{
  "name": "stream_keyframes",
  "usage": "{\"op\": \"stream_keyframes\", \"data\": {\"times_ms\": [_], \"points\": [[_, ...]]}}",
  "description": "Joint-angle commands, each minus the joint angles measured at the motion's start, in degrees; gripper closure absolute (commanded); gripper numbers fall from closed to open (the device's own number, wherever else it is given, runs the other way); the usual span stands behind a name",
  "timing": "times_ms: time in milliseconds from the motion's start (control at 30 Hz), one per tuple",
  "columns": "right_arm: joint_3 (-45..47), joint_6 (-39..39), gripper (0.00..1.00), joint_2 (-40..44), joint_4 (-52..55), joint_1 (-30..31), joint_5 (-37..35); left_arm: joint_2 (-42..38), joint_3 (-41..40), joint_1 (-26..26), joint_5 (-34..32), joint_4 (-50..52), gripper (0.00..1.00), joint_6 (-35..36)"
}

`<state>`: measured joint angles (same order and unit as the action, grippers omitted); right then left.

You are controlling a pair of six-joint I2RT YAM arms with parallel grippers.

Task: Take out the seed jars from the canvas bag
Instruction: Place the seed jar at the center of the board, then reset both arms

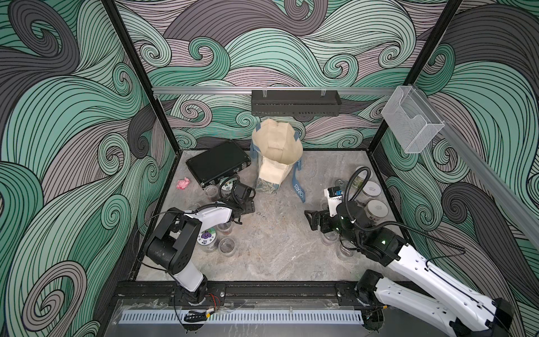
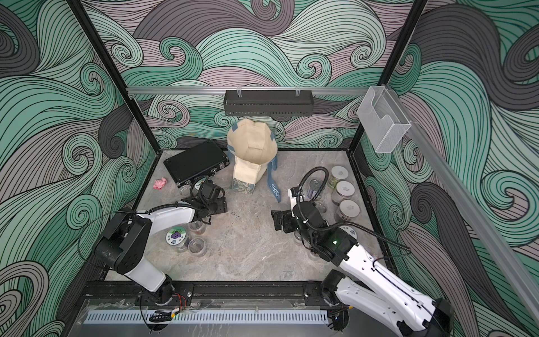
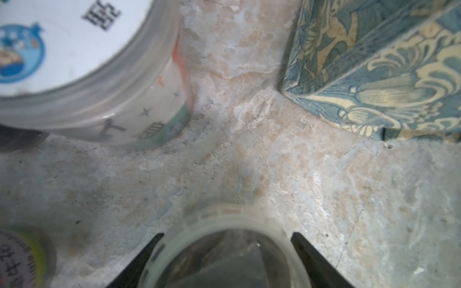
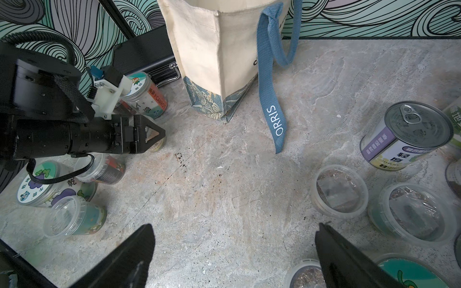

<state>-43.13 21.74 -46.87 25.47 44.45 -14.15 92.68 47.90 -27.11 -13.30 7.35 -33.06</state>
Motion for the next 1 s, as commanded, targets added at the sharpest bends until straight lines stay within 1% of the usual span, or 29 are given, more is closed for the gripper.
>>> {"op": "stream_keyframes", "data": {"times_ms": [0,100,133,300,367,467,567,633,767,833,900,967], "points": [[0.2,0.5,0.01,0.5,-1.0,-0.3,0.1,-1.8,2.6,0.3,-0.2,4.0,0.12,-1.4],[0.2,0.6,0.01,0.5,-1.0,-0.4,0.2,-5.2,2.6,0.4,-0.3,6.6,0.03,-1.7],[0.2,0.6,0.01,0.5,-1.0,-0.4,0.3,-6.8,2.6,0.3,-0.3,7.8,0.02,-1.9],[0.2,0.9,0.01,0.5,-1.3,-0.5,1.0,-16.9,3.1,-0.2,0.0,13.3,0.01,-2.1],[-0.1,0.4,0.01,0.9,-1.1,-0.5,0.9,-21.2,3.8,-0.4,0.4,15.3,0.01,-1.1],[-1.0,-1.9,0.01,2.5,-0.2,-0.5,-0.3,-28.6,5.1,-0.5,0.3,17.8,0.01,1.2],[-1.8,-4.6,0.01,6.4,0.9,-0.5,-2.7,-36.8,6.0,-0.6,-1.4,20.2,0.01,3.5],[-1.6,-6.3,0.01,10.5,1.2,-0.5,-4.5,-42.7,6.2,-0.7,-3.3,21.9,0.01,5.0],[-0.4,-9.1,0.01,19.0,1.6,-0.5,-9.3,-53.4,5.2,-0.8,-9.1,25.3,0.01,5.9],[0.1,-10.6,0.01,22.7,2.1,-0.6,-12.7,-59.0,3.3,-0.9,-12.2,25.6,0.01,6.6],[1.4,-13.7,0.01,26.2,0.9,-0.6,-13.4,-63.6,0.9,-0.8,-14.7,25.2,0.01,7.4],[1.8,-14.3,0.01,27.7,1.3,-0.5,-15.2,-67.1,-0.9,-0.8,-17.3,25.6,0.01,7.3]]}}
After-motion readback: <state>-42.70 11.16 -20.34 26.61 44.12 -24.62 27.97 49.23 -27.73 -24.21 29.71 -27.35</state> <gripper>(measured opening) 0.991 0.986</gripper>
